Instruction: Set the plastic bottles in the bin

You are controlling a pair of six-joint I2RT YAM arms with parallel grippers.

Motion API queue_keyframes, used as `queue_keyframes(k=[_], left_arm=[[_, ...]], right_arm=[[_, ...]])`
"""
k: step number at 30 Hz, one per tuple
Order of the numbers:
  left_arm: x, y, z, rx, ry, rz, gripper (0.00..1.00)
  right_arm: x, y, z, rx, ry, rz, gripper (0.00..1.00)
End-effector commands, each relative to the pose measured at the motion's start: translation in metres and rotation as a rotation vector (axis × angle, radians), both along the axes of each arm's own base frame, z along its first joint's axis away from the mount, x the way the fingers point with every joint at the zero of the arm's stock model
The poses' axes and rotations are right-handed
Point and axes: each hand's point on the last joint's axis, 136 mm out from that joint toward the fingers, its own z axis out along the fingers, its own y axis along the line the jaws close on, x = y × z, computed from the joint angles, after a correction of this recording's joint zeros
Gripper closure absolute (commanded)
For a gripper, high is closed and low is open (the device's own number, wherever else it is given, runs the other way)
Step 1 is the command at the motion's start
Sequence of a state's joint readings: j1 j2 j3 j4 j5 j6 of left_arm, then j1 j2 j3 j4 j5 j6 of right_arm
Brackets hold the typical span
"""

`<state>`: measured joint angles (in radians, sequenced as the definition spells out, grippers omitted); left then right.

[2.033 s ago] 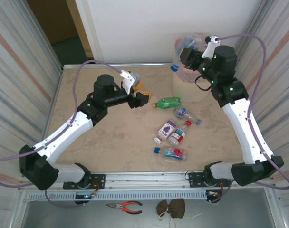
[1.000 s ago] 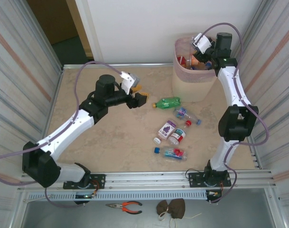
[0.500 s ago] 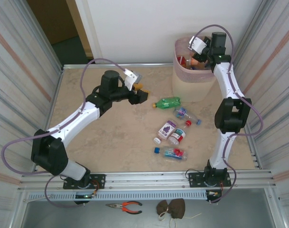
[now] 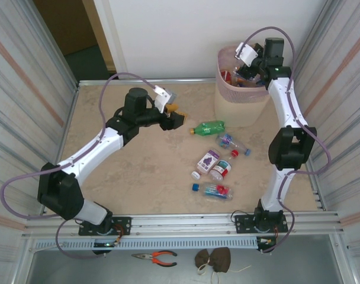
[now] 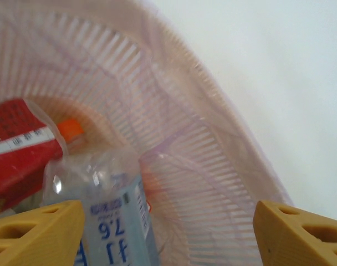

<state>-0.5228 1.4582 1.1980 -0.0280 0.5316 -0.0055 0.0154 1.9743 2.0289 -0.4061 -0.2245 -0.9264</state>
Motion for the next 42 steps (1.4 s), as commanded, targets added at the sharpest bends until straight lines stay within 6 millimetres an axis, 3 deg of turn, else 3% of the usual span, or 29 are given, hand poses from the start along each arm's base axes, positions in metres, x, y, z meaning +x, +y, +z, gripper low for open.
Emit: queue_keyframes(k=[1,9,16,19,28,34,42], left_arm=[[-0.007,0.006,0.018,-0.042,-0.024,0.001,0.35],[-0.012,0.003,0.017,-0.057,-0.002,-0.019,0.36],[-0.023,-0.006,-0.008,0.035,0.047,-0.055,0.37],[-0.041,-0.018,-0.024,0.115,0.049,-0.128,0.37],[-0.120,-0.051,-0.082,0.384,0.070,-0.384,0.38],[-0.134,-0.057,-0.128,0.525,0.159,-0.319,0.38],[-0.139,-0.070,-0.172,0.579,0.297,-0.250,0.31]], right_arm=[[-0.019,0.005,0.039,0.143,-0.036,-0.029,0.27],[-0.043,-0.006,0.058,0.515,0.025,-0.261,0.39],[-0.093,-0.012,0.063,0.739,0.084,-0.411,0.40],[-0.121,-0.012,0.068,0.798,0.103,-0.427,0.40],[-0.199,-0.018,0.074,0.878,0.088,-0.474,0.40],[-0.238,-0.020,0.067,0.901,0.100,-0.490,0.40],[-0.267,-0.016,0.053,0.925,0.147,-0.494,0.41]])
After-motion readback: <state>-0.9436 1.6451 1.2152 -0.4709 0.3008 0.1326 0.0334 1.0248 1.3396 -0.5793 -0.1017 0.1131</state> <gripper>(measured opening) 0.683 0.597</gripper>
